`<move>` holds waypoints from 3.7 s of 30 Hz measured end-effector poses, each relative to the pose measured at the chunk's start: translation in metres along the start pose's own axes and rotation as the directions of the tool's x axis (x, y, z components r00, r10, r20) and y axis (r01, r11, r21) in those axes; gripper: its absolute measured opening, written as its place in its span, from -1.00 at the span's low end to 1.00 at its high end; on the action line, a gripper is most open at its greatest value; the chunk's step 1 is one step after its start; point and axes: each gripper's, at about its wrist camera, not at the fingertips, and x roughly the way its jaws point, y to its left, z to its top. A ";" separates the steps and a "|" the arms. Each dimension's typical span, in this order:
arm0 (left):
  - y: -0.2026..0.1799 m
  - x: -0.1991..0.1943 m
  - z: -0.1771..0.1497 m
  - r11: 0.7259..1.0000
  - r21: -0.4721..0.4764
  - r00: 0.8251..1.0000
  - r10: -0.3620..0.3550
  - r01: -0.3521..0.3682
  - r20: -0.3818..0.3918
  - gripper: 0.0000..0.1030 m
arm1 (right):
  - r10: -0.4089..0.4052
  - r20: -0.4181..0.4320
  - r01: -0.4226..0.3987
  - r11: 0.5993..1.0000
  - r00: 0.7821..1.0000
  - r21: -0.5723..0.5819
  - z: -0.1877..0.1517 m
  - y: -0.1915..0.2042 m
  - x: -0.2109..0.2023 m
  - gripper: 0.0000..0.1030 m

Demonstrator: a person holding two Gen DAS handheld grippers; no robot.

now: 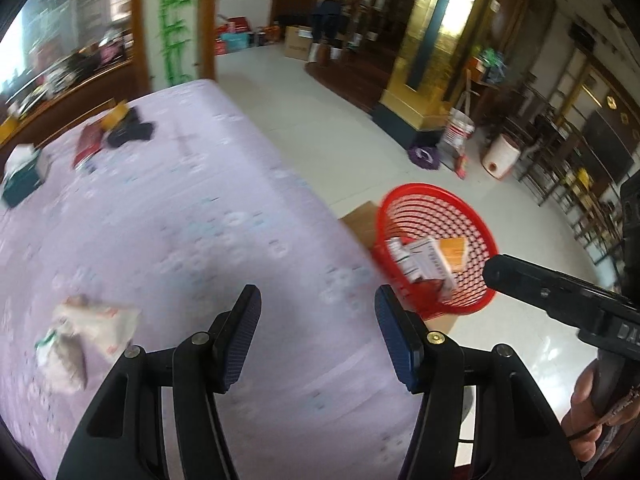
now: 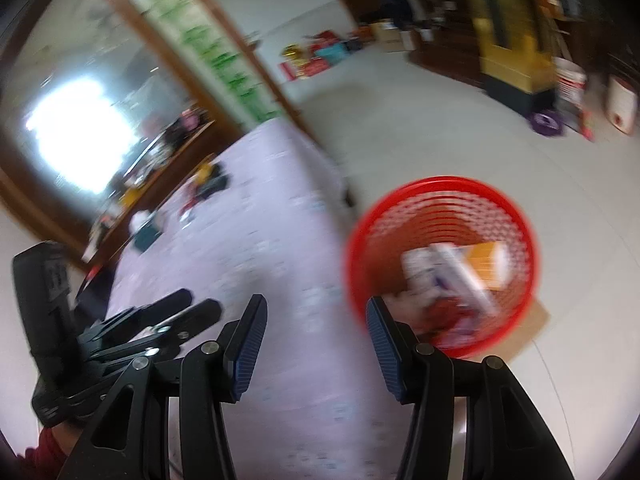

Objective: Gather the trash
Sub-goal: 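Return both tools to the bed and grasp the white towel with the left tool, then grasp the white plastic bag with the right tool while the left tool holds the towel, then carry the white towel and white bag with both tools over the red wastebasket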

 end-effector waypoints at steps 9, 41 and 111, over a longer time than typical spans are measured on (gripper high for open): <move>0.103 -0.037 -0.045 0.973 -0.212 0.995 0.097 -0.095 0.002 0.12 | 0.083 -0.066 -0.093 0.981 0.994 -0.172 -0.014 0.089 0.032 0.16; 0.272 -0.002 -0.098 0.849 -0.429 0.951 0.275 -0.308 -0.140 -0.30 | 0.080 -0.263 -0.171 0.922 0.961 -0.346 -0.046 0.171 0.096 0.17; 0.146 -0.059 -0.092 0.946 -0.161 0.958 0.287 -0.281 0.017 -0.32 | 0.021 -0.287 -0.096 0.964 0.958 -0.249 -0.082 0.161 0.136 -0.20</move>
